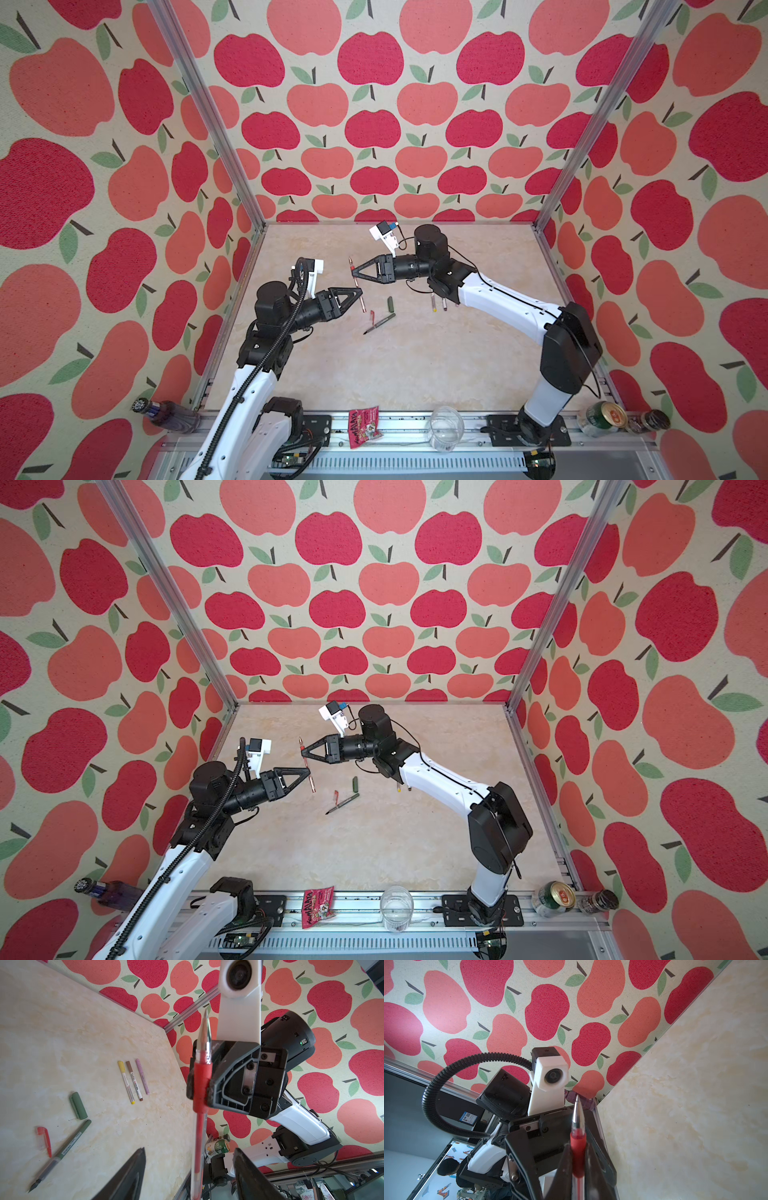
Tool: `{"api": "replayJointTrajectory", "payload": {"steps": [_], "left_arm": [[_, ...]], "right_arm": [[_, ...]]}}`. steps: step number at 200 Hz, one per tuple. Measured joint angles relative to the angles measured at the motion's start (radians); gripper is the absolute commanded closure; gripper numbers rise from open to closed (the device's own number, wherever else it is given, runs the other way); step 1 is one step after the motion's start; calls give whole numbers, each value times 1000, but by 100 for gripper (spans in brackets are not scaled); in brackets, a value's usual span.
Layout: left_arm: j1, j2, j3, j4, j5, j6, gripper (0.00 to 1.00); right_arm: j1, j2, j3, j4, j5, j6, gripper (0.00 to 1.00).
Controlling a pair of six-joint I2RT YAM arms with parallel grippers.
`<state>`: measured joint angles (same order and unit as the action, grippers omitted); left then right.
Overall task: Insert the pens into the pen caps
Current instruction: 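Grasp the red pen with the left gripper while the right gripper releases it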
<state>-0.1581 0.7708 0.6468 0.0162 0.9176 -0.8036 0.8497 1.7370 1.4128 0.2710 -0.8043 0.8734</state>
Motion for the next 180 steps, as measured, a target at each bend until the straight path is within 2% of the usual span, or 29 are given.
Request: {"api": "replayJointTrajectory", "payload": {"steps": [24, 93, 180], "left_arm": [[-6, 3, 0, 13, 0, -18, 45], [-16, 13, 0, 57, 0, -44, 48], [-24, 24, 0, 89, -2, -69, 75]], "right_arm": [[1, 0, -2, 16, -2, 1, 97], [14, 0, -5, 51, -1, 8, 98], [19, 0, -13, 57, -1, 11, 98]]}}
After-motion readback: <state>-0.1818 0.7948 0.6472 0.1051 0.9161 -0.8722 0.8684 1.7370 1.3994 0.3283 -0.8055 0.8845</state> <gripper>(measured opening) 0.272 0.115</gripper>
